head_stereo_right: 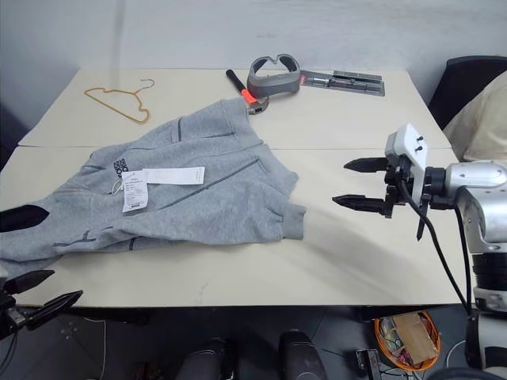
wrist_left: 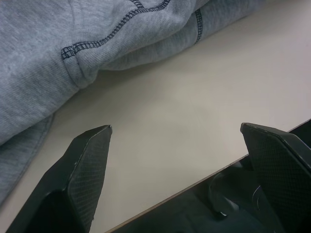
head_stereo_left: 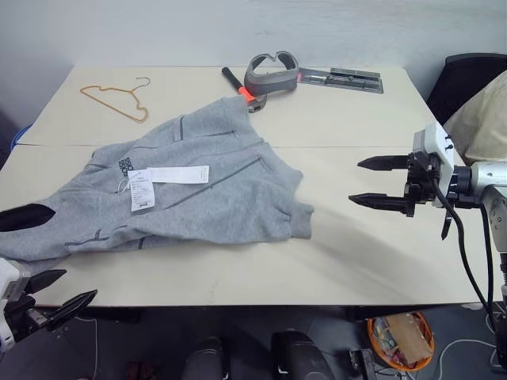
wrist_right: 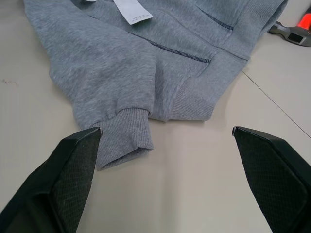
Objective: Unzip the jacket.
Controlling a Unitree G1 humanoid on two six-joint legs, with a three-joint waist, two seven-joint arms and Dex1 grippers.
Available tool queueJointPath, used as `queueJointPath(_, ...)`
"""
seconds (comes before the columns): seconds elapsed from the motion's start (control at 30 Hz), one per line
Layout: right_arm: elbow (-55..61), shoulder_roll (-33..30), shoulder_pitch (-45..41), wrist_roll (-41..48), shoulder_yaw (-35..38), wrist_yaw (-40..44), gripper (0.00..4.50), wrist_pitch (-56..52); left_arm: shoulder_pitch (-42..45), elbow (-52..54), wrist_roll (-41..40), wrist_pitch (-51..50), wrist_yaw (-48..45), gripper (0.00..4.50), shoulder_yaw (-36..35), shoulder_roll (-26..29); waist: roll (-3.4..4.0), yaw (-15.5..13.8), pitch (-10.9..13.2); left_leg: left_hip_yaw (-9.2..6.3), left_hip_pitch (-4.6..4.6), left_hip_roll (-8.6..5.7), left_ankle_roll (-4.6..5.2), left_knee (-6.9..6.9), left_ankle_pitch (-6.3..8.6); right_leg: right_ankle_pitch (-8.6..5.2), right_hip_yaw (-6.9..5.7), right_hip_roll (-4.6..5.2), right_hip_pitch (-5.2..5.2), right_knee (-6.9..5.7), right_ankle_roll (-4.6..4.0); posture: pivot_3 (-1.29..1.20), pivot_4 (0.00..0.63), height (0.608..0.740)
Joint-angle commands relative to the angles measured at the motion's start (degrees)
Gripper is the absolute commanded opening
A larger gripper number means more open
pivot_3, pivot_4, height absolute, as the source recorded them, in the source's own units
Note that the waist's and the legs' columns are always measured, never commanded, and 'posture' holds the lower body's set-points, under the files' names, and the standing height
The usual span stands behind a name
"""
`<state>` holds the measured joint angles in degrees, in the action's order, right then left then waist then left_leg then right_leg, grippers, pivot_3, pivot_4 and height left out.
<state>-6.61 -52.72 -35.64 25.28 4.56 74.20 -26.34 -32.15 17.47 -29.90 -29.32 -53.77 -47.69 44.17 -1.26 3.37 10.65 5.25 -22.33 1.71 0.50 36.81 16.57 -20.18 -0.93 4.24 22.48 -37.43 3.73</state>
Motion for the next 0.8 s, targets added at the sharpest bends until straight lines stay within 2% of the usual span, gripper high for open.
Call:
queueJointPath(0.03, 2.2, -0.7, -0.2, 0.9, 1.4, 0.0, 4.5, 0.0, -0.8, 0.8, 0.4, 0.9, -0.7, 4.47, -1.0, 0.7, 0.0, 0.0, 0.0, 0.0, 0.0, 0.0, 0.0, 0.0, 0.0, 0.0, 0.0, 0.0, 0.0, 0.0, 0.0, 0.0, 0.15, 0.74)
queueJointPath(0.2, 2.8, -0.5, 0.1, 0.9, 1.4, -0.3, 4.5, -0.2, -1.1, 1.4, 1.8, 1.7, -1.1, 4.47, -0.2, 0.9, 0.0, 0.0, 0.0, 0.0, 0.0, 0.0, -0.01, 0.0, 0.0, 0.0, 0.0, 0.0, 0.0, 0.01, 0.0, 0.0, 0.15, 0.74)
queueJointPath(0.7, 7.1, 0.6, 0.5, 4.2, 0.7, -1.2, 4.5, -6.5, 2.2, 7.3, -4.8, -7.1, -1.9, 4.47, -1.2, 3.2, 0.01, 0.0, 0.0, -0.01, -0.01, 0.0, 0.0, -0.03, 0.0, 0.0, 0.0, 0.01, -0.01, 0.02, -0.01, 0.0, 0.15, 0.74)
queueJointPath(0.8, 6.6, 1.0, 0.0, 1.2, -1.9, -2.2, 4.5, -5.4, 3.1, 7.7, -3.3, -6.1, -1.2, 4.47, 1.3, 3.4, 0.01, 0.0, 0.0, -0.01, 0.0, 0.0, 0.0, -0.04, 0.0, 0.0, 0.0, 0.01, 0.0, 0.02, -0.01, 0.0, 0.15, 0.74)
